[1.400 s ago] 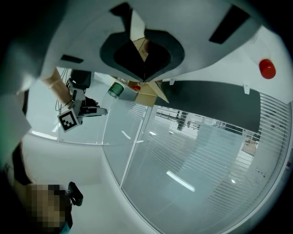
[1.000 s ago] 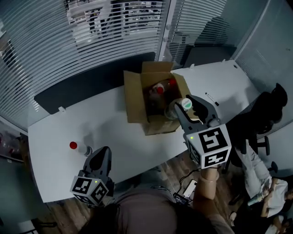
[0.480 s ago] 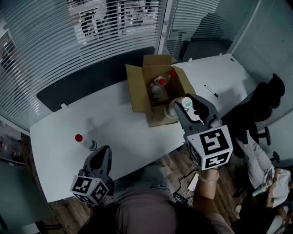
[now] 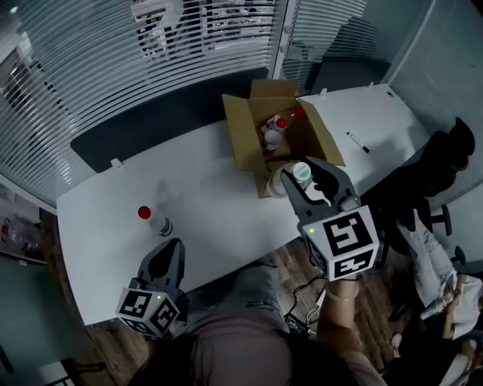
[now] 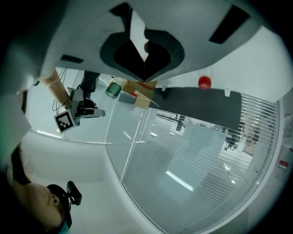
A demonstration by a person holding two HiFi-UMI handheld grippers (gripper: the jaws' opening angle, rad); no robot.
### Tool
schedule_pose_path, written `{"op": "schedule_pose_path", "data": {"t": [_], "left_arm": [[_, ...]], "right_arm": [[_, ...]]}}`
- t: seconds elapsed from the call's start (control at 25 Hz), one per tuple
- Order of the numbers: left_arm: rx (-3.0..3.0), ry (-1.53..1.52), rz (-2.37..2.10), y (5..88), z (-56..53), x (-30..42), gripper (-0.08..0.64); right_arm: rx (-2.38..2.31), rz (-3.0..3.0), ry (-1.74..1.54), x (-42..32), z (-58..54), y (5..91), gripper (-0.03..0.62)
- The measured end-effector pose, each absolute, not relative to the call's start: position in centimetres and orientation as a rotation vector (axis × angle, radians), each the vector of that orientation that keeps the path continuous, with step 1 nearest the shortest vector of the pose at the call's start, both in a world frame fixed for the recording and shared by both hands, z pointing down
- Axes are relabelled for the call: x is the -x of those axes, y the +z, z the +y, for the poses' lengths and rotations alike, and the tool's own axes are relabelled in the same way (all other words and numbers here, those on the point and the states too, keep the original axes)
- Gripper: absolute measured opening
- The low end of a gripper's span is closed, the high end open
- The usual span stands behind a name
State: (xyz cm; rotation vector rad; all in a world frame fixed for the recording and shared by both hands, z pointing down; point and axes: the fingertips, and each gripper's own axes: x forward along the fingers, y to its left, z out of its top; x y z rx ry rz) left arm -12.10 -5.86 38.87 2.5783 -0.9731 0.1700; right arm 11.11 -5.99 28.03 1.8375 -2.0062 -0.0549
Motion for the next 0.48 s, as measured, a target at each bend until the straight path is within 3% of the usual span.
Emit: {"op": "schedule_pose_path", "data": {"t": [0.48], "left_arm": [[-2.517, 0.161, -1.099, 39.3, -5.9, 17.7, 0.009]], "right_arm": [[-1.661, -2.133, 0.016, -3.1, -8.9, 32.3, 0.175]]}}
